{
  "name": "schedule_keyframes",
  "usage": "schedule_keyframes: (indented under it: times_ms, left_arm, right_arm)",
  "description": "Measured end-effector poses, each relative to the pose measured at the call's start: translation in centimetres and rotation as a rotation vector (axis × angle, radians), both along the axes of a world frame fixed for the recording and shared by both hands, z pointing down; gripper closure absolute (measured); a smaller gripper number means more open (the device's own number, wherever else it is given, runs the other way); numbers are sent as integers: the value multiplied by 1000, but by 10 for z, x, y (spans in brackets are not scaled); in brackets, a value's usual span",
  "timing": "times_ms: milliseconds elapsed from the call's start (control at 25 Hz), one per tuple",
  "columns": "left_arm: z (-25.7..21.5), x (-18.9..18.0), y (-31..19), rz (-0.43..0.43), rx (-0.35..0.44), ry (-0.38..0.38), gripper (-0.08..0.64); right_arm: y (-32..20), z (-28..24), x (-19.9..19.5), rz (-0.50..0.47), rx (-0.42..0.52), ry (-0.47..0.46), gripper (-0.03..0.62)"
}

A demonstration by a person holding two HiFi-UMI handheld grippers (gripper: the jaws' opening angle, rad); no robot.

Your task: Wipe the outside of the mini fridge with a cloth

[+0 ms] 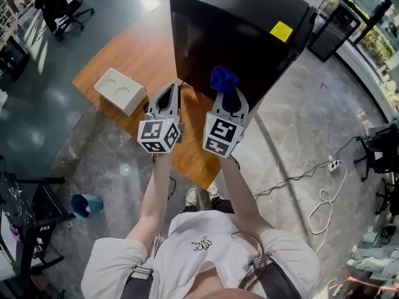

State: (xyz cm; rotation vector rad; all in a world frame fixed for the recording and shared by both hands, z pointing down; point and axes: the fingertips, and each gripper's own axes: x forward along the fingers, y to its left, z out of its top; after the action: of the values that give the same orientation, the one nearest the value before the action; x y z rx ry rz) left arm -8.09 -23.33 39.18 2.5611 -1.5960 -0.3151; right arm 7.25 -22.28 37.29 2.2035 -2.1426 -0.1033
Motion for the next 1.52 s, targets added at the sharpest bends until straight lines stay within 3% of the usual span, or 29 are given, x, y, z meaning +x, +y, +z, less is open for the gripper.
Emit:
schedule_keyframes:
  times_ms: [320,800,1080,1520]
  left_arm:
    - [17,-42,-20,-50,-7,-29,555]
    - [42,-91,-55,-86,-23,-67,555]
    - [62,-101,-67,-96,-68,-65,555]
    - [58,-91,-74,-92,-60,-48,555]
  right_arm:
    - [-75,11,-67,-94,-1,-80,523]
    - [-174,56,-161,-128,-46,-14,523]
    - [-203,70,-170,-107,-63,39,523]
    - [-185,62,-143,-52,-33,25,523]
